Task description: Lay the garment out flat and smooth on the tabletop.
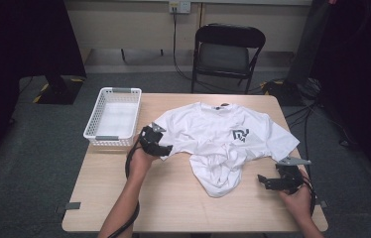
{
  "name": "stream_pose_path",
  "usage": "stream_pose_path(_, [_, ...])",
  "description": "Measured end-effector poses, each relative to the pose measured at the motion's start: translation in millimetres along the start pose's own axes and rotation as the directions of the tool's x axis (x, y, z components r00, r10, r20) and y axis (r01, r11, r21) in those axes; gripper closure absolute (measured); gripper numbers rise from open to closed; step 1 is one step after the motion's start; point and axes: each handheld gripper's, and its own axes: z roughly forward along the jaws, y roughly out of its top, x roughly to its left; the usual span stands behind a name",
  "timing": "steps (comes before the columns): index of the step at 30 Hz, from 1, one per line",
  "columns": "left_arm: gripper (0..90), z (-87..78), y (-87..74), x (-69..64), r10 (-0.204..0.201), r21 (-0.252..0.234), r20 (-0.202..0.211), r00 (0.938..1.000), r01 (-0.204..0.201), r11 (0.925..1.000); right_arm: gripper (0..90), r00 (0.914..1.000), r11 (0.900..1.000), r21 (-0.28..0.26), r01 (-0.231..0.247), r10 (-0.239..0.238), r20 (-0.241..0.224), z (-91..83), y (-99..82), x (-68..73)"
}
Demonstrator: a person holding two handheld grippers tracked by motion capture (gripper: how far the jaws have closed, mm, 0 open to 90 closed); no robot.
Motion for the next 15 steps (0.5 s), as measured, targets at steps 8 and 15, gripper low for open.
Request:
stream_pose_path(8, [32.5,12.5,-18.3,5.8,-0.002,0.000,-0.012,0.9999,0.002,1.0000,7.9,1.0000,1.0000,0.000,0.000,0.000,0.000,0.0,0.0,0.0])
stream_pose_path(15, [24.1,5.9,-18.1,-5.8,0.054,-0.032,0.006,0.9985,-0.053,0.9981,7.9,1.0000,1.0000,0.000,0.000,0.000,0.000,0.0,0.0,0.0])
